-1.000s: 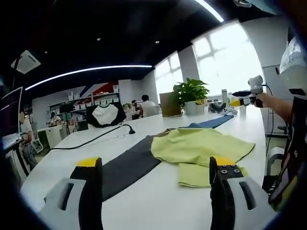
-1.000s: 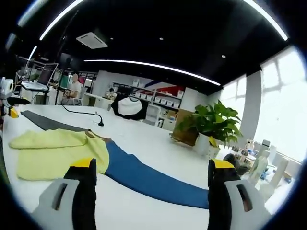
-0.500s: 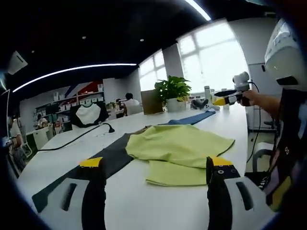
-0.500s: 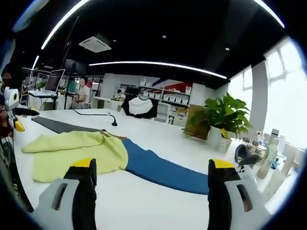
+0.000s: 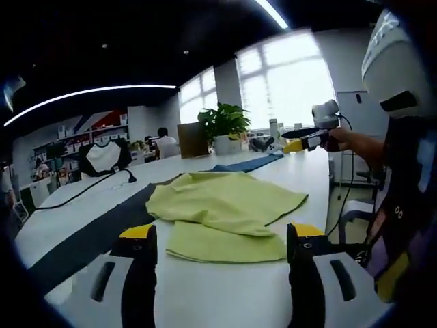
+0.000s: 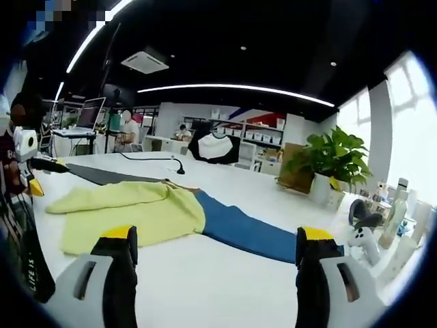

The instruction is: Fold the garment on the visible template until the final outline fits inside the template.

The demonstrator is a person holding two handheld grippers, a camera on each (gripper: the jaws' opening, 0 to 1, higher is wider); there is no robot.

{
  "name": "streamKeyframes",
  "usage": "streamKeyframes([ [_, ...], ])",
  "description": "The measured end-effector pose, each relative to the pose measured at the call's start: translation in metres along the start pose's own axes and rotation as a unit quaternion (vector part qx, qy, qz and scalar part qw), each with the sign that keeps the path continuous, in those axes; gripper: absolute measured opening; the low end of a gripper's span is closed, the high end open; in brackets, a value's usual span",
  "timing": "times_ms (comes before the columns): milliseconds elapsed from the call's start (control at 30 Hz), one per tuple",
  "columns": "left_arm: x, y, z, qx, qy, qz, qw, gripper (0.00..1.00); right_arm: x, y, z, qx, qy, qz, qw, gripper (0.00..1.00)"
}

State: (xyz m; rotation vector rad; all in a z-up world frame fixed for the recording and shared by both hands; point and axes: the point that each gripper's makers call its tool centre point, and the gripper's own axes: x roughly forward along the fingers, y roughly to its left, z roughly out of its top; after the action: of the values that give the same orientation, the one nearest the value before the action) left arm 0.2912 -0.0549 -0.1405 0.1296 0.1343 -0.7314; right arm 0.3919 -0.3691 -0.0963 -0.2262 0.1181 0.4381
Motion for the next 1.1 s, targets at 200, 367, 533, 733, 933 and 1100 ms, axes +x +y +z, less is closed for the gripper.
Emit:
streamKeyframes([
  [200,0.003,-0.014,-0.004,0.003,0.009,-0.022,0.9997,0.74,0.000,0.014,-0.005,-0.003,0.010,0.026,0.9996,0.99],
  [367,0.007,-0.037,-0.008,-0.013,0.014,-0.076,0.9970,0.56,0.000,0.028,-0.012,-0.009,0.024,0.061,0.9978,0.99],
  [533,0.010,-0.043,-0.014,-0.012,0.027,-0.085,0.9960,0.48,0.000,0.042,-0.018,-0.010,0.036,0.089,0.9953,0.99],
  [733,0.010,-0.049,-0.020,-0.035,0.041,-0.094,0.9941,0.38,-0.003,0.062,-0.015,-0.003,0.029,0.136,0.9902,0.99],
  [933,0.010,-0.053,-0.025,-0.067,0.053,-0.104,0.9909,0.23,-0.004,0.075,-0.016,-0.005,0.038,0.159,0.9865,0.99],
  [1100,0.012,-0.054,-0.027,-0.059,0.074,-0.103,0.9902,0.20,-0.005,0.087,-0.018,0.003,0.043,0.177,0.9833,0.99],
])
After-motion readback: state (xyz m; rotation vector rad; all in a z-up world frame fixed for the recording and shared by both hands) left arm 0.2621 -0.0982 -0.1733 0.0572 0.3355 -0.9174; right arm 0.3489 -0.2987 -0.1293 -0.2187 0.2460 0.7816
